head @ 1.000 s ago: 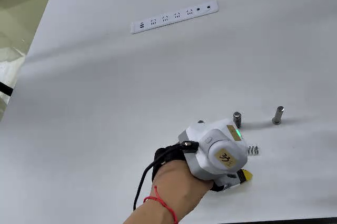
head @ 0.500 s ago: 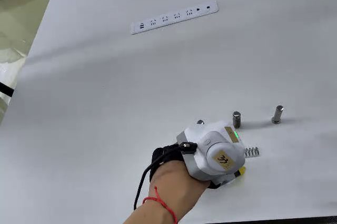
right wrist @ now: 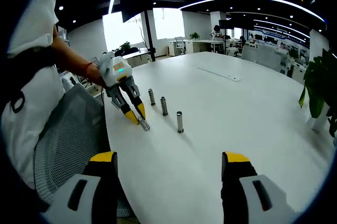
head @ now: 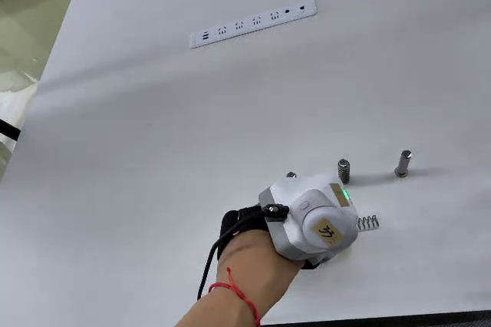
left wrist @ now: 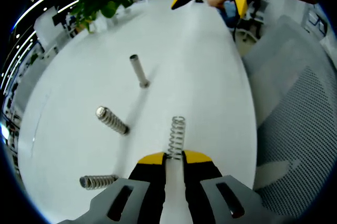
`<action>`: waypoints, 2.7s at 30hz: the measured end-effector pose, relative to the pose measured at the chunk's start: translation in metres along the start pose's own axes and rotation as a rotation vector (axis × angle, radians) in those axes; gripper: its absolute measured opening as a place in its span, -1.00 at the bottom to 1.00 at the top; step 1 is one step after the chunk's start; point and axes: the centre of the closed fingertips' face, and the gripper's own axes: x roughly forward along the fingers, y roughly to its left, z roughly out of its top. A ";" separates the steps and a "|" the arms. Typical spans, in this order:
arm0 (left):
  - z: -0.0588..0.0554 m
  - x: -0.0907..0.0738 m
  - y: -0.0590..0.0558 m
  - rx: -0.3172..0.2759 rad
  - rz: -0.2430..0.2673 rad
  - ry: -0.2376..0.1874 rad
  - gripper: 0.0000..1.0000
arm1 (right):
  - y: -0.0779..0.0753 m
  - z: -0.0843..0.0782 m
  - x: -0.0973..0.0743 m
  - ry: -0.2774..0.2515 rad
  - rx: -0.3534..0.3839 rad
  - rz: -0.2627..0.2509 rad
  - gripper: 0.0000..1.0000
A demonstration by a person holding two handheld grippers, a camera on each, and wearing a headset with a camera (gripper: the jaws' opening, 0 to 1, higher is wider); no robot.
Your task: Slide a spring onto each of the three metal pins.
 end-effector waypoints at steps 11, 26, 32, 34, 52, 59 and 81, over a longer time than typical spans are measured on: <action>0.000 0.001 0.000 0.011 -0.006 0.011 -0.77 | 0.001 0.001 0.001 0.002 -0.001 0.000 0.63; 0.004 -0.002 -0.005 -0.009 -0.020 -0.015 -0.78 | 0.004 0.002 0.003 0.006 -0.006 0.006 0.62; 0.006 -0.005 -0.007 -0.020 -0.024 -0.027 -0.78 | 0.007 0.004 0.005 0.006 -0.008 0.012 0.61; 0.006 -0.006 -0.008 -0.026 -0.028 -0.031 -0.78 | 0.009 0.006 0.006 0.009 -0.011 0.014 0.61; 0.010 -0.012 -0.010 -0.044 -0.033 -0.065 -0.79 | 0.012 0.009 0.009 0.010 -0.020 0.025 0.60; 0.020 -0.022 -0.011 -0.064 -0.032 -0.118 -0.79 | 0.013 0.016 0.006 0.006 -0.027 0.028 0.60; 0.081 -0.101 -0.002 -0.168 0.015 -0.482 -0.79 | 0.043 0.108 0.022 -0.159 0.050 0.177 0.23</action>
